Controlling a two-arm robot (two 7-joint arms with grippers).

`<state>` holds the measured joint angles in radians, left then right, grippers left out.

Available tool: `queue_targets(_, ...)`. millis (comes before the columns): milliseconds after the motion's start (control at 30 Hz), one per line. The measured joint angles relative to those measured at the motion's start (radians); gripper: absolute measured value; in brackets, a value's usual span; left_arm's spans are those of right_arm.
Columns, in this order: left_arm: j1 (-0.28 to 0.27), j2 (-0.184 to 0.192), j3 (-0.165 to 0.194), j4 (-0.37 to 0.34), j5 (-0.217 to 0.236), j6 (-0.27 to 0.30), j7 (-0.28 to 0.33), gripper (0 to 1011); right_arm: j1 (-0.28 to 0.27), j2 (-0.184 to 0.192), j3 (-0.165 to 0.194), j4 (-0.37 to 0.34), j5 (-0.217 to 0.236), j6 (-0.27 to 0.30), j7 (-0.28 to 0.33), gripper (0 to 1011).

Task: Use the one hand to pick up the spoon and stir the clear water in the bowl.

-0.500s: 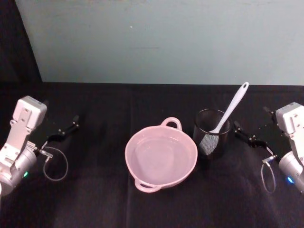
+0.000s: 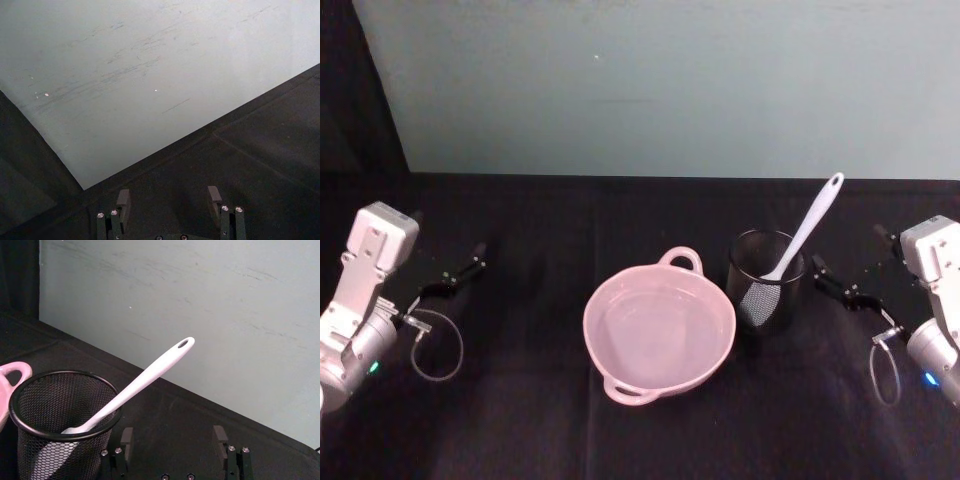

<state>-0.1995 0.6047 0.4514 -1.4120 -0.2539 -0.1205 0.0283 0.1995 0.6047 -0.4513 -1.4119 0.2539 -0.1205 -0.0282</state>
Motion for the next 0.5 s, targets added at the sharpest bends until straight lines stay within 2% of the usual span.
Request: queue_targets(500,0.000,0.000,0.000,0.000,0.000,0.000,0.000,1005,0.000,0.000,0.000,0.000,0.000,0.000,0.000,1002)
